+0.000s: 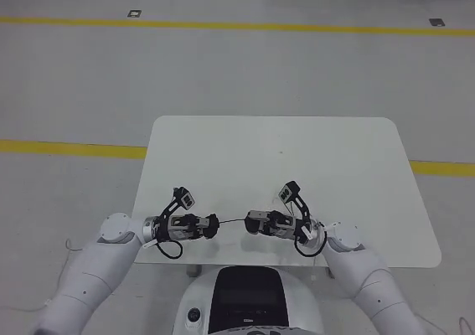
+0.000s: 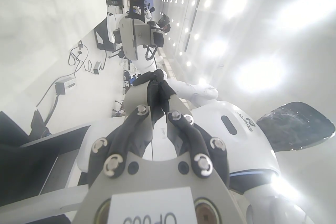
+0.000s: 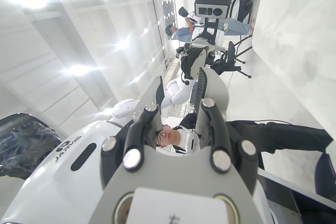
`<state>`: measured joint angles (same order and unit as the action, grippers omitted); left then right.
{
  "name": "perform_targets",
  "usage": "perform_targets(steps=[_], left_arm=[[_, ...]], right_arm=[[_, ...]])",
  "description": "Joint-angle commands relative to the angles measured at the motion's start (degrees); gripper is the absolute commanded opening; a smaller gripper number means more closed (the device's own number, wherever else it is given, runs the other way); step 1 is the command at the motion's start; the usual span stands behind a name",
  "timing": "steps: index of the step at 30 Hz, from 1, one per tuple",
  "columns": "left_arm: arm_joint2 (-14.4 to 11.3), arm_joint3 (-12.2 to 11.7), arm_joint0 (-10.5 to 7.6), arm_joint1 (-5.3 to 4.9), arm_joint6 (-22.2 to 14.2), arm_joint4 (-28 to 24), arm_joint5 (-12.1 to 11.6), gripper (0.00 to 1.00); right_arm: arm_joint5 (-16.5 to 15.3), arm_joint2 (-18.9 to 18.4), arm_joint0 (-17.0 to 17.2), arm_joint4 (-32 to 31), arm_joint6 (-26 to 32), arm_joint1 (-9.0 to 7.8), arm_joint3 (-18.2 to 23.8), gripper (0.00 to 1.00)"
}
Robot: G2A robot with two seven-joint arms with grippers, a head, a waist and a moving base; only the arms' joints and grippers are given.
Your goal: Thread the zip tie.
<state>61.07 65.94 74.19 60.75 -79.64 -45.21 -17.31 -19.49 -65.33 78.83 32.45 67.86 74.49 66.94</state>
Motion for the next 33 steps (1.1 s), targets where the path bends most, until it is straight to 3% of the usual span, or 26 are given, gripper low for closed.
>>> perform_targets(steps=[1, 10, 33], left_arm=[[0.00, 0.00, 0.00, 0.00, 0.00, 0.00, 0.00, 0.00], [0.00, 0.00, 0.00, 0.00, 0.00, 0.00, 0.00, 0.00], [0.00, 0.00, 0.00, 0.00, 0.00, 0.00, 0.00, 0.00]], right_arm=[[0.01, 0.14, -0.05, 0.14, -0.14, -0.03, -0.08, 0.20], [0.01, 0.94, -0.51, 0.05, -1.00, -0.08, -0.42, 0.12], [0.01, 2.24, -0.56, -0.49, -1.96, -0.35, 0.24, 0.12]])
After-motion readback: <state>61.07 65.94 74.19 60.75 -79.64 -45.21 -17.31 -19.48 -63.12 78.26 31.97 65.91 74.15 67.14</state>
